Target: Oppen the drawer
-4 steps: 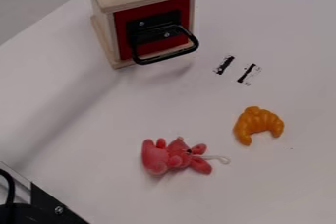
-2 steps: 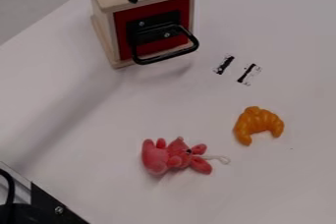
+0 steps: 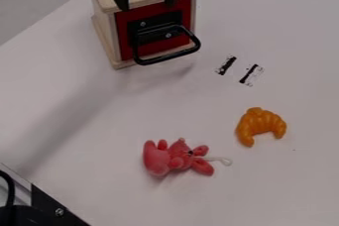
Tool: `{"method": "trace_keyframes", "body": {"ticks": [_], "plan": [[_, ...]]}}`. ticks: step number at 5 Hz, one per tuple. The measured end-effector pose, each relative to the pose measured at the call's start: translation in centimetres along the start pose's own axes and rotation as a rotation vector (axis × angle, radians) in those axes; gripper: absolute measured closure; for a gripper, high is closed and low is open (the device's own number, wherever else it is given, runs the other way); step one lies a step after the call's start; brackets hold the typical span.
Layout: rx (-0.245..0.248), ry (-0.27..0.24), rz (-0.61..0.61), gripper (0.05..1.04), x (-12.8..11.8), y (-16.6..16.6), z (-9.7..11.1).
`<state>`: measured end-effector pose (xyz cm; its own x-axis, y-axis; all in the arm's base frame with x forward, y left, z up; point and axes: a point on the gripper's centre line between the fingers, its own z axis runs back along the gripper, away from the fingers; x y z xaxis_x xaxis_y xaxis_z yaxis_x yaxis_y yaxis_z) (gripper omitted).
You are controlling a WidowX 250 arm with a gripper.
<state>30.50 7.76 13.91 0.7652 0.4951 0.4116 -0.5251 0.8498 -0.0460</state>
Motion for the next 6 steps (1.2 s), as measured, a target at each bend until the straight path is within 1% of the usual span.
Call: {"method": "trace_keyframes", "body": {"ticks": [1,3,4,5,6], "plan": [[0.006,-0.015,-0.163,0.095,-0.8,0.0,-0.3],[-0.003,-0.059,-0.504,0.095,-2.1,-1.8,-1.8],[0.018,-0.024,-0.619,0.095,-2.9,-2.5,-3.4],[0.035,0.011,-0.687,0.095,-3.0,-2.9,-4.5],[0.034,0.093,-0.766,0.095,-2.4,-3.5,-5.7]]}}
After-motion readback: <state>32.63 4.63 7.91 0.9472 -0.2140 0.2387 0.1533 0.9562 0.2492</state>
